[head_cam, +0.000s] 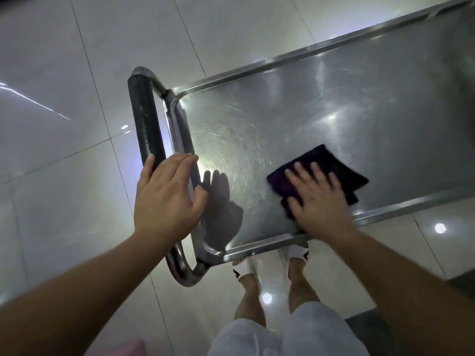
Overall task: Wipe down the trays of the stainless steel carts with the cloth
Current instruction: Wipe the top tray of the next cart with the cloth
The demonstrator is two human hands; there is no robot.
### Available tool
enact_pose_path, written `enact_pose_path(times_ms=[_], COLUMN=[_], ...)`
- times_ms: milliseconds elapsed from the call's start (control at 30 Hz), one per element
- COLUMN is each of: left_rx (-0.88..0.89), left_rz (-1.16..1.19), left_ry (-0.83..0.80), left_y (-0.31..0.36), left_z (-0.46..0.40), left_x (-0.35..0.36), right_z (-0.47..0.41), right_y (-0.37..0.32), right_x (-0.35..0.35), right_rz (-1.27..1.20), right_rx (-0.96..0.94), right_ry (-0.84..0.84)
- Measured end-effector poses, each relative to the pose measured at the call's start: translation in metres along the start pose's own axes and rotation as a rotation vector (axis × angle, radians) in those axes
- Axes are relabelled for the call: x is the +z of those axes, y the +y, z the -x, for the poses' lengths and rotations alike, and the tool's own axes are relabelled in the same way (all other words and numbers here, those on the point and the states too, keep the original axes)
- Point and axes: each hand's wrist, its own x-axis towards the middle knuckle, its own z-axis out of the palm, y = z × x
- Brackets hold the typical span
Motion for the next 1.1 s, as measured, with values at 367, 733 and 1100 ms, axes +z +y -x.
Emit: enact_pose_path(times_ms=[367,733,1100], left_rx=[-0.003,0.02,0.003], left_rz=[0.031,0.064,0.11], left_ry=[0.021,0.075,0.086], left_y=[-0.002,0.001,-0.003], left_z=[-0.002,0.0,0.0], left_x=[0.003,0.001,0.006], right_z=[-0.094,-0.045,-0.101], right_y=[0.03,-0.206,0.073], right_x=[-0.052,-0.003,-0.083], right_rz=[-0.173,0.01,-0.124], right_rx=[0.557,-0.456,0.457], right_ry=[0.061,-0.152,-0.061])
